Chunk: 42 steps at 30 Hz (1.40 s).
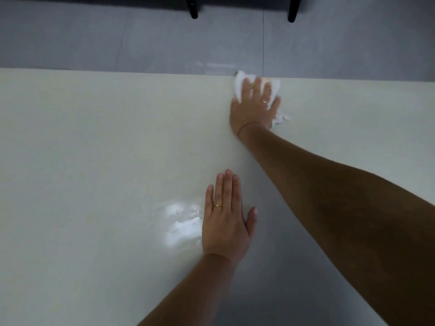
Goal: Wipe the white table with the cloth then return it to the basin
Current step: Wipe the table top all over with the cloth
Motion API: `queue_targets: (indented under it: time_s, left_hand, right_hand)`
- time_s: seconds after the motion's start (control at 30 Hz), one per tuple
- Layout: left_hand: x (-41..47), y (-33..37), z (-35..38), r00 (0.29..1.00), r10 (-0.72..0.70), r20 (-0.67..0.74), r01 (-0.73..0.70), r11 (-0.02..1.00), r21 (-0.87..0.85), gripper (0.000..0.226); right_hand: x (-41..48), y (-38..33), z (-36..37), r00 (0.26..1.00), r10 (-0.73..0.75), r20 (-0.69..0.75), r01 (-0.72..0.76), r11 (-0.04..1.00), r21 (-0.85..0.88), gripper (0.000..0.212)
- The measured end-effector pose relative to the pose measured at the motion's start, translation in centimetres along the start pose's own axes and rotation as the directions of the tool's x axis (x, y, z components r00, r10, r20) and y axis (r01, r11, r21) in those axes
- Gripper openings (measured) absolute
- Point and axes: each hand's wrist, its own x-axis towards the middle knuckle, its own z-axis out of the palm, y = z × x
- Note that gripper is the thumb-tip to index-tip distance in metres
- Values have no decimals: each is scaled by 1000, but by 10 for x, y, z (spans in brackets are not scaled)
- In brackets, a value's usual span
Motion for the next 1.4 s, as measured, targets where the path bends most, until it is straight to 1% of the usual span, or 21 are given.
queue_targets:
  time_s: [0.07, 0.13, 0.2, 0.23, 0.27, 0.37, 0.5, 0.6, 0.67, 0.73, 0.8, 0.87, 0.93, 1.0, 1.07, 1.13, 1.2, 1.23, 1.27, 1.33, 1.4]
  left_hand:
    - [0, 0, -1, 1000, -4, 9, 3, 1000, 5, 70]
    - [1, -1, -1, 1000, -4, 11, 4, 1000, 5, 70]
    - [1, -1, -1, 1000, -2, 12, 2, 1000, -1, 71]
    - [1, -1, -1, 1000, -2, 10, 2, 1000, -2, 71]
    - [1, -1, -1, 1000, -2, 8, 2, 1000, -2, 71]
    - [1, 0, -1, 1000, -3, 9, 3, 1000, 7, 71]
    - [2, 0, -2, 1000, -9, 15, 8, 1000, 18, 71]
    - [2, 0, -1, 1000, -15, 9, 15, 1000, 14, 71]
    - [1, 0, -1, 1000, -17, 17, 16, 1000, 26, 72]
    - [2, 0, -2, 1000, -17, 24, 16, 999, 36, 72]
    - [2, 1, -3, 999, -22, 31, 21, 999, 50, 72]
    - [2, 3, -5, 999, -29, 42, 26, 998, 51, 72]
    - [2, 3, -7, 998, -28, 49, 25, 998, 53, 72]
    - [2, 4, -9, 999, -31, 43, 28, 998, 61, 73]
    - [1, 9, -12, 999, -52, 10, 52, 998, 38, 71]
    - [-7, 22, -11, 998, -52, -21, 51, 999, -19, 68]
    - [-25, 41, -3, 1000, 0, -27, -2, 997, -75, 66]
    - [-36, 49, 2, 1000, 21, -20, -23, 995, -95, 65]
    - [-46, 55, 7, 1000, 28, -9, -29, 994, -105, 65]
    - [-58, 60, 14, 1000, 18, 19, -16, 996, -89, 65]
    - [-60, 60, 18, 999, 11, 30, -10, 999, -52, 67]
  right_hand:
    - [-6, -19, 1, 979, -202, 22, 202, 979, -13, 57]
    - [-6, -14, -4, 930, -365, 42, 365, 931, -10, 55]
    - [0, 10, -9, 885, -464, 41, 465, 885, -13, 54]
    - [4, 24, -12, 882, -470, 34, 471, 882, -30, 54]
    - [10, 40, -14, 898, -439, 25, 440, 897, -46, 54]
    - [24, 91, -23, 969, -249, -5, 249, 968, -29, 55]
    - [32, 145, -28, 998, -57, -27, 58, 998, 33, 56]
    - [32, 143, -25, 998, 68, 5, -68, 997, 24, 61]
    - [20, 126, -21, 995, 99, 31, -100, 995, 15, 64]
    - [-5, 106, -12, 999, 17, 27, -17, 1000, 0, 65]
    - [-38, 93, -3, 990, -143, 11, 143, 990, -11, 63]
    - [-57, 101, -4, 946, -322, 30, 323, 946, -38, 60]
    - [-54, 130, -11, 917, -397, 41, 399, 915, -58, 57]
    - [-50, 169, -16, 960, -279, 26, 280, 958, -55, 56]
    - [-51, 200, -19, 998, -64, 27, 64, 998, -5, 56]
    - [-55, 202, -18, 994, 102, 29, -103, 994, 42, 56]
    - [-67, 178, -14, 980, 192, 49, -195, 978, 69, 56]
    - [-77, 163, -9, 983, 178, 46, -181, 981, 66, 57]
    - [-91, 150, -3, 993, 112, 25, -113, 992, 59, 58]
    - [-126, 135, 6, 995, -100, -2, 100, 993, 54, 59]
    - [-140, 147, 7, 957, -290, 6, 290, 956, 40, 58]
